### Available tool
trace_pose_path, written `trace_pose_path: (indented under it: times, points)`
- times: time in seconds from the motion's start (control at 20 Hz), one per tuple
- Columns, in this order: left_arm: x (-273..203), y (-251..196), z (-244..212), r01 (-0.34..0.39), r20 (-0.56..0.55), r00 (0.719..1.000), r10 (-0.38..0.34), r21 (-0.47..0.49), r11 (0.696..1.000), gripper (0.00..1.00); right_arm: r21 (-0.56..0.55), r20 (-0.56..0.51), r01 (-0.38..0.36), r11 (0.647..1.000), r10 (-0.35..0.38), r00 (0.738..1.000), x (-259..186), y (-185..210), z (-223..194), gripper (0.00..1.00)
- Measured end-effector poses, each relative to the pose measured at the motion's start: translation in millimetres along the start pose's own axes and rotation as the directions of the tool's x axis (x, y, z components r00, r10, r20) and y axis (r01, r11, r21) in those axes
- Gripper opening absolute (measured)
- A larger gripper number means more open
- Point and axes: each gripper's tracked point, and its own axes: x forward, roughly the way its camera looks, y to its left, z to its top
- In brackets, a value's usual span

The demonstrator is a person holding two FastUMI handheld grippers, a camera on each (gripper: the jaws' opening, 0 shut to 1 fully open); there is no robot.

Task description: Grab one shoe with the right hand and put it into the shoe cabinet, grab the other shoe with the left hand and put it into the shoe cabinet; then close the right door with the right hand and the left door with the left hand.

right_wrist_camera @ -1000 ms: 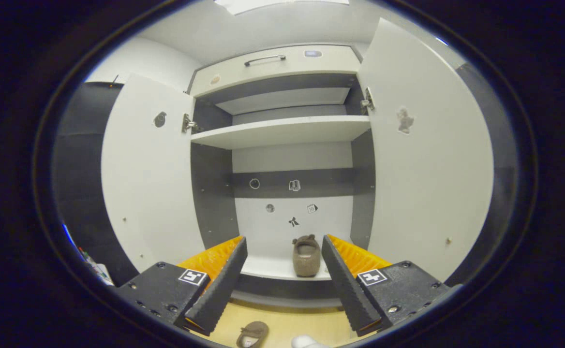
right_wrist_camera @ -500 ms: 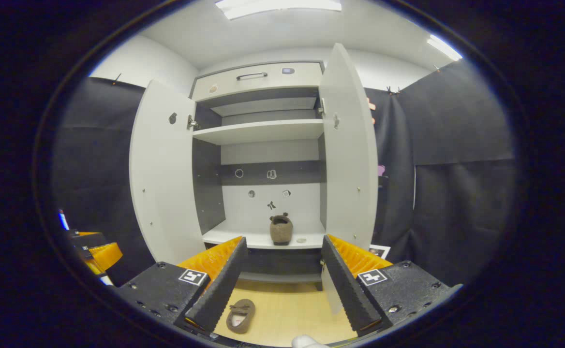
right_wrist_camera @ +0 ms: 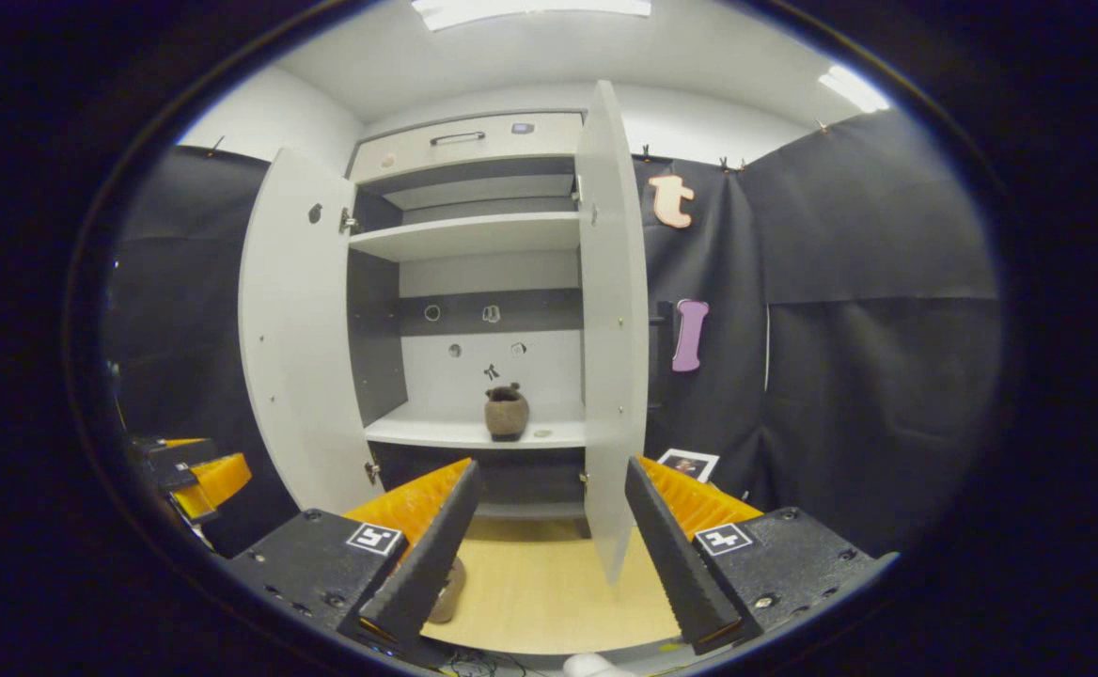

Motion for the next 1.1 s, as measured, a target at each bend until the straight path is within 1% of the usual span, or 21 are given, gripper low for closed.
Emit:
trace_pose_path:
  times: [0.1,0.2,0.3,0.35,0.4,0.45,0.5,0.55,0.65,0.8,0.9,0.95,1.1]
  points:
    - [16,-6,-36,-0.002,-0.071,0.998,0.001,-0.015,1.000,0.95,-0.017,-0.038,-0.008,1.000,0.007,0.999,5,-6,-8,0.99]
    - [34,-9,-77,-0.016,-0.142,0.990,0.013,-0.024,1.000,0.95,-0.032,-0.063,-0.001,0.999,-0.001,0.998,11,-18,-14,0.98]
    - [51,-13,-121,-0.026,-0.221,0.975,0.015,-0.048,0.999,0.95,-0.040,-0.087,0.009,0.999,-0.012,0.996,14,-28,-20,0.98]
    - [60,-16,-146,-0.027,-0.260,0.966,0.010,-0.061,0.998,0.95,-0.044,-0.097,0.014,0.999,-0.018,0.995,16,-33,-23,0.99]
    - [66,-17,-171,-0.038,-0.316,0.949,0.013,-0.073,0.997,0.91,-0.045,-0.105,0.020,0.999,-0.025,0.994,18,-38,-26,0.98]
    - [74,-16,-190,-0.042,-0.328,0.945,0.016,-0.071,0.997,0.95,-0.046,-0.119,0.025,0.999,-0.030,0.992,19,-43,-29,0.98]
    - [82,-17,-212,-0.048,-0.351,0.936,0.025,-0.058,0.997,0.95,-0.046,-0.130,0.030,0.999,-0.036,0.991,21,-47,-33,0.99]
    - [87,-18,-235,-0.047,-0.392,0.920,0.024,-0.050,0.998,0.95,-0.048,-0.141,0.036,0.998,-0.042,0.989,22,-51,-35,0.99]
    - [100,-18,-266,-0.029,-0.429,0.903,0.008,-0.044,0.999,0.95,-0.050,-0.161,0.047,0.998,-0.054,0.985,24,-59,-41,0.98]
    - [132,-17,-303,-0.027,-0.476,0.879,0.002,-0.046,0.999,0.95,-0.053,-0.177,0.066,0.996,-0.074,0.981,27,-70,-44,0.99]
    - [151,-10,-329,-0.046,-0.523,0.852,0.015,-0.046,0.998,0.95,-0.049,-0.189,0.074,0.996,-0.082,0.979,29,-74,-47,0.98]
    - [162,-6,-339,-0.057,-0.538,0.843,0.019,-0.055,0.997,0.95,-0.045,-0.197,0.076,0.996,-0.083,0.977,30,-76,-49,0.98]
    - [187,1,-361,-0.060,-0.550,0.834,0.029,-0.039,0.997,0.96,-0.038,-0.219,0.096,0.995,-0.102,0.970,34,-88,-55,0.98]
